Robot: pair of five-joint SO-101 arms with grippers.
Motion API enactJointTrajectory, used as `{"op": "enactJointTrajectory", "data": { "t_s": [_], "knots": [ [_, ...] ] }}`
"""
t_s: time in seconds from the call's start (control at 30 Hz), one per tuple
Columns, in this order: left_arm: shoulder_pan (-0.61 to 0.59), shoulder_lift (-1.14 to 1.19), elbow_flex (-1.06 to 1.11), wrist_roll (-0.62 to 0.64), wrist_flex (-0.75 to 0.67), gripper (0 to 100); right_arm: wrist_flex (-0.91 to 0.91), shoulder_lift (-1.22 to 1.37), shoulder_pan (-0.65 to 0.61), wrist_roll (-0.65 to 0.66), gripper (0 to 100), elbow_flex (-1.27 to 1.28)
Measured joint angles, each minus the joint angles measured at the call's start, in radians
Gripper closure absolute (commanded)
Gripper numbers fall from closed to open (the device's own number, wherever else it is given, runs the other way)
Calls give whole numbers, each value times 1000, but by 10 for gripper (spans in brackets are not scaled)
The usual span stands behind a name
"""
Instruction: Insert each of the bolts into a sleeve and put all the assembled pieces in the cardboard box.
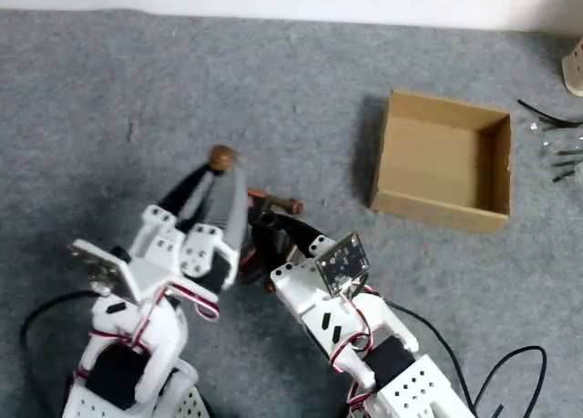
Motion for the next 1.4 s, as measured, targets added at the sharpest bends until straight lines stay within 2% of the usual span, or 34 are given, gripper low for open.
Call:
{"op": "enactJointTrajectory", "data": {
  "t_s": [0.3, 0.47, 0.7, 0.8, 0.9, 1.23, 1.4],
  "knots": [
    [75, 0, 63, 2, 3, 994, 12, -3, 0, 0, 994, 0],
    [77, -12, 123, 2, -5, 994, 31, -5, 0, 0, 994, 0],
    [51, -14, 256, 0, -218, 994, 32, -3, 2, 0, 994, 0],
    [34, -5, 269, 2, -250, 994, 32, -3, 2, 0, 994, 0],
    [31, -14, 267, 2, -216, 994, 32, -3, 0, 0, 994, 0],
    [46, -3, 172, 2, 49, 994, 31, -5, -2, 2, 994, 0],
    [83, -2, 170, 0, 72, 994, 31, -6, 0, 2, 994, 0]
  ]
}}
